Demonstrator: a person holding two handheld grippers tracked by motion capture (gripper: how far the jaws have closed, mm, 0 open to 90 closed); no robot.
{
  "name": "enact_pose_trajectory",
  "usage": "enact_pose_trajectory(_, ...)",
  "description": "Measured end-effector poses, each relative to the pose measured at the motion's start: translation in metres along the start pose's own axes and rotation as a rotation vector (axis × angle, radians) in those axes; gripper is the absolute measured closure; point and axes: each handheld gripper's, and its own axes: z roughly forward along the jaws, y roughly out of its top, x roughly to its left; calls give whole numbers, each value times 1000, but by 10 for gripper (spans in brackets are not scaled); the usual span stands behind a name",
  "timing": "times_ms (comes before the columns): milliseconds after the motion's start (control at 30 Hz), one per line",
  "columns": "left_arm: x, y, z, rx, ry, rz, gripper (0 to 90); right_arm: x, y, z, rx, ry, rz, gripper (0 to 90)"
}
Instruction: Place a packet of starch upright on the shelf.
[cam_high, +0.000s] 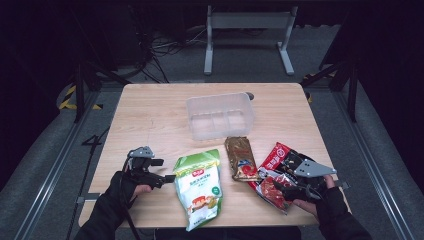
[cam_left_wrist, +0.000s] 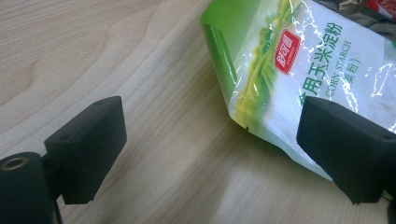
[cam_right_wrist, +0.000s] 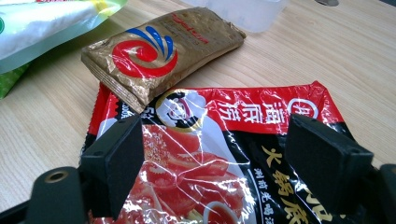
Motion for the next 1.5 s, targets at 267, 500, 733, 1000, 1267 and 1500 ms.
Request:
enact_pose_trajectory(267,-1,0,1,0,-16,6,81,5,3,1,-6,20,5,212)
enact_pose_trajectory(500,-3,4,8,10,-34,8,80,12,7,0,-28,48,8,270)
enact_pose_trajectory(733,-9,10,18,26,-50,31,78,35,20,0,-61,125,-9,290)
enact_pose_trajectory(1000,-12,13,27,51,-67,52,80,56,27,11,-49,213,-24,367)
enact_pose_trajectory(1267,-17,16,41,89,-90,82,130,83,37,29,-17,280,-44,465)
enact_pose_trajectory(1500,-22,18,44,96,-110,100,215,102,40,45,15,341,-48,489)
